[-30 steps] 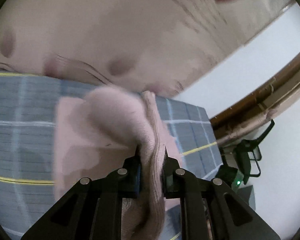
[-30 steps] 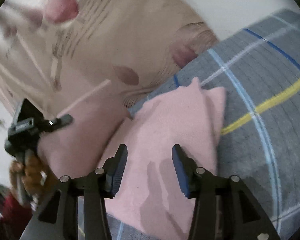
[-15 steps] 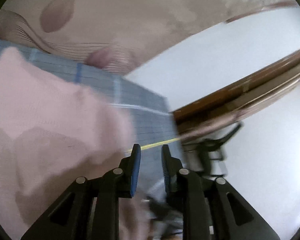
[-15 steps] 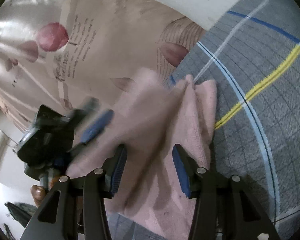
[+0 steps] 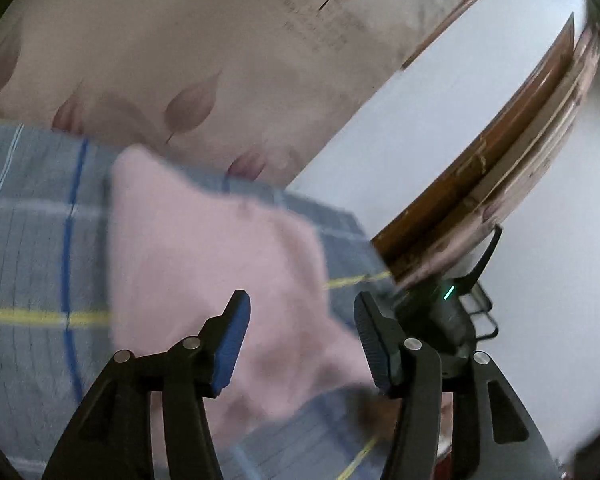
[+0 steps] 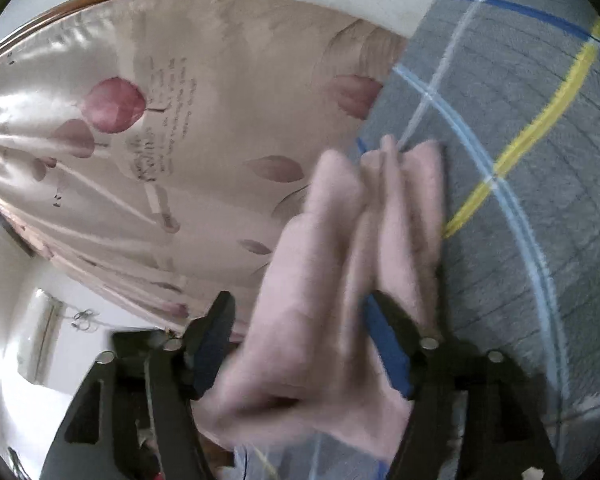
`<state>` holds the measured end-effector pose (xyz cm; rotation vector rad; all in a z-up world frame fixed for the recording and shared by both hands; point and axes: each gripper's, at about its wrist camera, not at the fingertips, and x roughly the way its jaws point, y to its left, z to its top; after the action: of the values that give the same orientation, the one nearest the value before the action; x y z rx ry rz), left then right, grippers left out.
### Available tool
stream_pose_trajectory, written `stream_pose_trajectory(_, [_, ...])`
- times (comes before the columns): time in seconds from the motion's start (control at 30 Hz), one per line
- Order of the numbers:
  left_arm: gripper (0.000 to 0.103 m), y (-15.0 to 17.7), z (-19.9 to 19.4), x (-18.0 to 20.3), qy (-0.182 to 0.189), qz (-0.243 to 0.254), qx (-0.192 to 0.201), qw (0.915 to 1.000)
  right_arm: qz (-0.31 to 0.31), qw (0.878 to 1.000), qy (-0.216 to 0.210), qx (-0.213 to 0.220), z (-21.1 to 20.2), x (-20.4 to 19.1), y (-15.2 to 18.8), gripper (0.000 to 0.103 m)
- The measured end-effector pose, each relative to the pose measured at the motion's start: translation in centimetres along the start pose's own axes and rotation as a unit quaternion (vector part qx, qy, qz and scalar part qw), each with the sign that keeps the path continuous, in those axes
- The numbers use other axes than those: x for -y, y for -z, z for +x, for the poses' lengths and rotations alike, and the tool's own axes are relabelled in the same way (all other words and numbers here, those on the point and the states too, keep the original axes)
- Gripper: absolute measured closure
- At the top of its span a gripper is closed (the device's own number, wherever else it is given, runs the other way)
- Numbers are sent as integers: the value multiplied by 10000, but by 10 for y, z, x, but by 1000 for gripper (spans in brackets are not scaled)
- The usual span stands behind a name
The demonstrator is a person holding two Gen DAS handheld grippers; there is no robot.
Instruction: Fold small clothes
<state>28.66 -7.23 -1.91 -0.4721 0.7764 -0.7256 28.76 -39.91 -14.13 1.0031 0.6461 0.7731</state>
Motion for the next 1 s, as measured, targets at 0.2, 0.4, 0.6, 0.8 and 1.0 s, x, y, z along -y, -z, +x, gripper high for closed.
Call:
stream_pose_trajectory(0.2, [48, 47, 25, 27, -102, 964, -257, 9950, -109, 9953, 667, -698, 28, -21, -5, 21])
stream_pose_trajectory(0.4, [48, 58, 7, 30, -47, 1367, -229, 9903, -920, 9714, 1950, -998, 63, -39, -10, 84])
stream_pose_trajectory(0.6, [47, 53, -34, -11, -34, 725, 370, 9967, -2031, 9562, 2021, -603, 58, -88, -26, 89])
stream_pose_trajectory(0.8, [47, 64, -36, -27, 23, 567, 411, 9975, -1533, 9596, 2229, -771, 48, -33, -19, 90])
stream_pose_trajectory(1.0, [44, 69, -37, -27, 163, 495, 452, 9976, -913, 9810, 1616, -568, 39, -10, -29, 85])
